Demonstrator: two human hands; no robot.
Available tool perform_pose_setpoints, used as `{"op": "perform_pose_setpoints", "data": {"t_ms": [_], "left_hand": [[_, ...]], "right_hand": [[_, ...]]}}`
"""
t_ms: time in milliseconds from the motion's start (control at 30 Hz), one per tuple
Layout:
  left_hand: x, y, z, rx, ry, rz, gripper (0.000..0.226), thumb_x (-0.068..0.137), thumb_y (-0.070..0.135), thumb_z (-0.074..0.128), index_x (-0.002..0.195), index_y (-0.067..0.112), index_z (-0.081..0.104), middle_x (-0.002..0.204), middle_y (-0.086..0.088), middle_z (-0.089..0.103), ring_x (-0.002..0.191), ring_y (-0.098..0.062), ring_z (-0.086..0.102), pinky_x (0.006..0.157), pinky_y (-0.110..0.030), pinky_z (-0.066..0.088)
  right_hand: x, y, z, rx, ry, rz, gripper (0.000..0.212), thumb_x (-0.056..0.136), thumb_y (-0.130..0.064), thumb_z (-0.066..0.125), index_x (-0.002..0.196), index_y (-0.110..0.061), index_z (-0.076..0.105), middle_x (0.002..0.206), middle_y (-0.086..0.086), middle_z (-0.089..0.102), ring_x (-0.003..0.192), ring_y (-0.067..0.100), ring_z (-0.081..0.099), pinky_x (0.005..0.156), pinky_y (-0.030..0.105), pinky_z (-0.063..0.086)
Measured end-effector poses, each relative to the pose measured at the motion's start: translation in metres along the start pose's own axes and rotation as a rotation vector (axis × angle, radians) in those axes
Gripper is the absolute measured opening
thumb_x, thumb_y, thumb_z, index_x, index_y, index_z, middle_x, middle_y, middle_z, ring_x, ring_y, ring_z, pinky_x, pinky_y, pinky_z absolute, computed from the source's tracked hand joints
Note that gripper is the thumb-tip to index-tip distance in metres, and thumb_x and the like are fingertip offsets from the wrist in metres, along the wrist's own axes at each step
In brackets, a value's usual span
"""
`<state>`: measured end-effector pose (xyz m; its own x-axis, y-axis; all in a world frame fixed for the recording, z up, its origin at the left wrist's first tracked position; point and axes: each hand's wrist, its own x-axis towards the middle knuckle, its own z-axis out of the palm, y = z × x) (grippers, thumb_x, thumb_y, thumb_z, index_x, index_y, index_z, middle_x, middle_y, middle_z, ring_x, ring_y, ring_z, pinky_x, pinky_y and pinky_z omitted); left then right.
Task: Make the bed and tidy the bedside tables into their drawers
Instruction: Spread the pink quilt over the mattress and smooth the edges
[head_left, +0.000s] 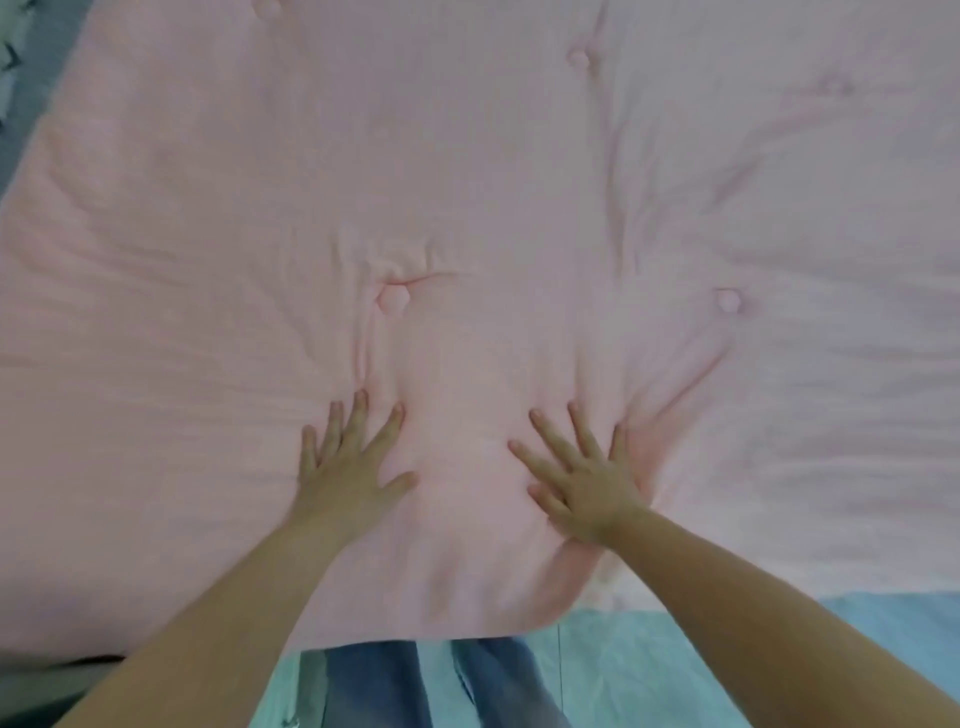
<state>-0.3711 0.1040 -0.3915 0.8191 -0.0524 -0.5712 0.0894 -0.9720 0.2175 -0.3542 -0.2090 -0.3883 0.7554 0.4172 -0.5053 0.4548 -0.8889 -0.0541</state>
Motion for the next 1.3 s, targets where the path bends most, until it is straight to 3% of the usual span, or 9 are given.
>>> {"op": "perform_pose_setpoints", "data": {"t_ms": [200, 300, 433, 533, 700, 900, 1033, 1167, 1300], "left_hand": [[-0.046, 0.115, 0.044, 0.053, -0.101, 0.296, 0.098, 0.072, 0.080, 0.044, 0.141, 0.057, -0.022, 0.148, 0.001, -0.047, 0.139, -0.023, -0.039, 0.114, -0.055, -0.018], [-0.055, 0.157, 0.063, 0.150, -0.082, 0.485, 0.107, 0.065, 0.076, 0.052, 0.146, 0.053, -0.014, 0.154, -0.002, -0.037, 0.143, -0.023, -0.031, 0.116, -0.055, -0.011], [-0.063, 0.195, 0.087, 0.352, -0.070, 0.659, 0.119, 0.045, 0.063, 0.076, 0.148, 0.027, 0.028, 0.159, -0.011, 0.020, 0.145, -0.031, 0.020, 0.118, -0.050, 0.018], [-0.059, 0.228, 0.095, 0.384, 0.025, 0.632, 0.084, 0.037, 0.044, 0.085, 0.110, 0.019, 0.051, 0.102, -0.004, 0.051, 0.090, -0.026, 0.048, 0.080, -0.039, 0.042], [-0.034, 0.260, 0.100, 0.531, 0.034, 0.692, 0.027, 0.056, 0.039, 0.086, 0.067, 0.023, 0.067, 0.068, 0.001, 0.061, 0.062, -0.023, 0.057, 0.063, -0.034, 0.043], [-0.020, 0.254, 0.080, 0.446, -0.573, 0.636, 0.050, 0.094, 0.052, 0.033, 0.117, 0.020, 0.063, 0.116, -0.003, 0.064, 0.106, -0.026, 0.060, 0.092, -0.035, 0.043], [-0.035, 0.260, 0.076, 0.545, -0.656, 0.726, 0.055, 0.094, 0.058, 0.026, 0.096, 0.020, 0.066, 0.100, 0.002, 0.067, 0.096, -0.021, 0.059, 0.101, -0.039, 0.036], [-0.038, 0.294, 0.063, 0.222, 0.186, 0.891, 0.023, 0.096, 0.038, 0.036, 0.108, 0.029, 0.053, 0.125, 0.003, 0.053, 0.121, -0.022, 0.048, 0.106, -0.038, 0.030], [-0.027, 0.269, 0.093, 0.283, 0.070, 0.565, 0.081, 0.082, 0.068, 0.039, 0.150, 0.049, 0.001, 0.161, -0.001, -0.020, 0.147, -0.032, -0.019, 0.115, -0.063, 0.000]], "right_hand": [[-0.114, 0.017, 0.043, 0.059, 0.015, -0.162, 0.066, 0.093, -0.060, 0.038, 0.152, -0.041, 0.017, 0.163, -0.004, 0.011, 0.149, 0.026, 0.015, 0.110, 0.060, 0.022], [-0.130, 0.055, 0.042, 0.221, 0.058, 0.126, 0.082, 0.080, -0.055, 0.054, 0.153, -0.028, 0.026, 0.163, -0.002, 0.012, 0.150, 0.019, 0.017, 0.114, 0.055, 0.023], [-0.160, 0.095, 0.050, -0.071, -0.155, -0.002, 0.119, 0.058, -0.046, 0.068, 0.155, -0.031, 0.001, 0.163, 0.007, -0.011, 0.151, 0.029, -0.003, 0.109, 0.072, 0.005], [-0.171, 0.112, 0.062, -0.057, -0.081, 0.315, 0.121, 0.055, -0.019, 0.080, 0.155, -0.032, 0.013, 0.163, 0.005, 0.012, 0.149, 0.028, 0.017, 0.104, 0.074, 0.015], [-0.170, 0.140, 0.082, -0.109, 0.089, 0.312, 0.047, 0.049, -0.015, 0.084, 0.091, -0.018, 0.064, 0.091, 0.000, 0.062, 0.088, 0.028, 0.059, 0.070, 0.041, 0.043], [-0.189, 0.161, 0.079, 0.105, -0.097, -0.034, 0.022, 0.071, -0.028, 0.068, 0.091, -0.019, 0.067, 0.092, 0.000, 0.067, 0.091, 0.027, 0.059, 0.079, 0.039, 0.051], [-0.184, 0.154, 0.052, 0.081, -0.331, -0.153, 0.025, 0.085, -0.043, 0.052, 0.094, -0.024, 0.063, 0.100, -0.003, 0.065, 0.099, 0.022, 0.054, 0.087, 0.037, 0.043], [-0.150, 0.132, 0.052, 0.337, 0.328, 0.177, 0.037, 0.087, -0.040, 0.052, 0.121, -0.026, 0.056, 0.130, 0.002, 0.055, 0.123, 0.030, 0.048, 0.102, 0.045, 0.038], [-0.141, 0.116, 0.084, 0.441, 0.108, 0.641, 0.071, 0.090, -0.068, 0.029, 0.145, -0.056, -0.015, 0.156, -0.013, -0.031, 0.145, 0.020, -0.029, 0.107, 0.068, -0.013]]}}
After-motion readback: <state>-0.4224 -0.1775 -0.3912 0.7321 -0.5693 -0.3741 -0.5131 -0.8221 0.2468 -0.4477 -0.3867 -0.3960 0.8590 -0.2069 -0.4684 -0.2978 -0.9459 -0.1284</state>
